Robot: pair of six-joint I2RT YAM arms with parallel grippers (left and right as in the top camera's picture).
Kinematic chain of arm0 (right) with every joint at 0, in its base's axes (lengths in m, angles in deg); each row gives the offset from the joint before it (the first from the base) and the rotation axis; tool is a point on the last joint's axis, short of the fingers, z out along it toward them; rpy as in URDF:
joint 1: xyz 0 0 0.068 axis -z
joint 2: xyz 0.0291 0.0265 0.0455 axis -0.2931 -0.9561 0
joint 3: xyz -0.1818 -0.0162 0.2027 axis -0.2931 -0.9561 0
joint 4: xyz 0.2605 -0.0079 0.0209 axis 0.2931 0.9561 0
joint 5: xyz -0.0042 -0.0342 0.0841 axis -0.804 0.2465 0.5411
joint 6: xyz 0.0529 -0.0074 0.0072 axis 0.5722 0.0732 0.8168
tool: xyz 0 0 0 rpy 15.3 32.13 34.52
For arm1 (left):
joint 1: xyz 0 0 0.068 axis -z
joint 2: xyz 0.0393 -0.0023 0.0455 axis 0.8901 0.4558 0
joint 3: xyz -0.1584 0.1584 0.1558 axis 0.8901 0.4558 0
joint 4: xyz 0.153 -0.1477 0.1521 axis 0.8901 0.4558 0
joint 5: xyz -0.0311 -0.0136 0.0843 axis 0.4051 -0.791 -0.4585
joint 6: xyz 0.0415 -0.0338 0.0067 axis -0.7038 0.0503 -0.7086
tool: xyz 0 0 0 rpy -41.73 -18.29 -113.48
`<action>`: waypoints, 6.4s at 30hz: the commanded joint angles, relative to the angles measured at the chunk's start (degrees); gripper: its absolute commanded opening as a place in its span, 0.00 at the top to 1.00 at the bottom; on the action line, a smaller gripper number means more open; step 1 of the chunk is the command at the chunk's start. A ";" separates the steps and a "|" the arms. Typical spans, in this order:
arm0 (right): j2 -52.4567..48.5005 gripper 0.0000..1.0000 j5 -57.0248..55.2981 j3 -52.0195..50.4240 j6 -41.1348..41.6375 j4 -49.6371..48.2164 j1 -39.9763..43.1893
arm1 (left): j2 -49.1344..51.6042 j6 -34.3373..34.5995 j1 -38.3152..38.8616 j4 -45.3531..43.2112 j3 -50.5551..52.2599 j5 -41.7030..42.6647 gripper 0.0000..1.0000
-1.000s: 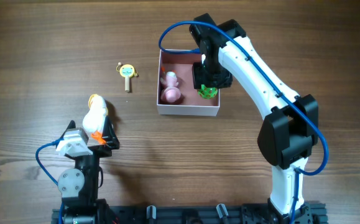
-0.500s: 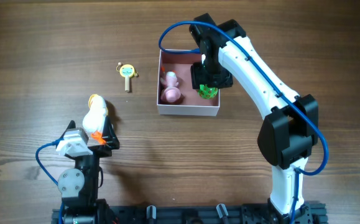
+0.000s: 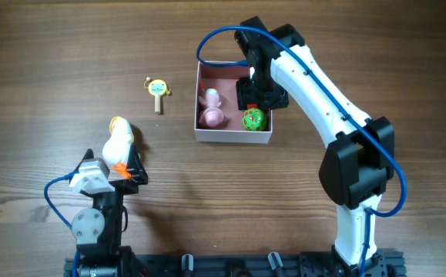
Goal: Pack container
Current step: 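Lower the green ball beside the red truck and open the right gripper, then raise the right gripper out of the box and retract it right, then swing the left gripper up and over the white plush duck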
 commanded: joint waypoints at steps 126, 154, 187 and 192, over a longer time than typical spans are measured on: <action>9.70 0.00 -0.66 -0.37 -5.95 -20.96 35.39 | -0.11 13.84 0.42 -20.28 -5.03 26.34 0.00; 9.70 0.00 -0.66 -0.37 -5.97 -20.94 35.39 | 36.70 -2.64 0.42 22.88 -50.58 37.92 0.00; 9.70 0.00 -0.66 -0.37 -5.95 -20.94 35.39 | 76.72 -0.59 0.42 55.32 -75.17 15.30 0.00; 9.70 0.00 -0.66 -0.37 -5.95 -20.96 35.39 | 82.88 0.39 0.44 56.35 -75.17 13.20 0.00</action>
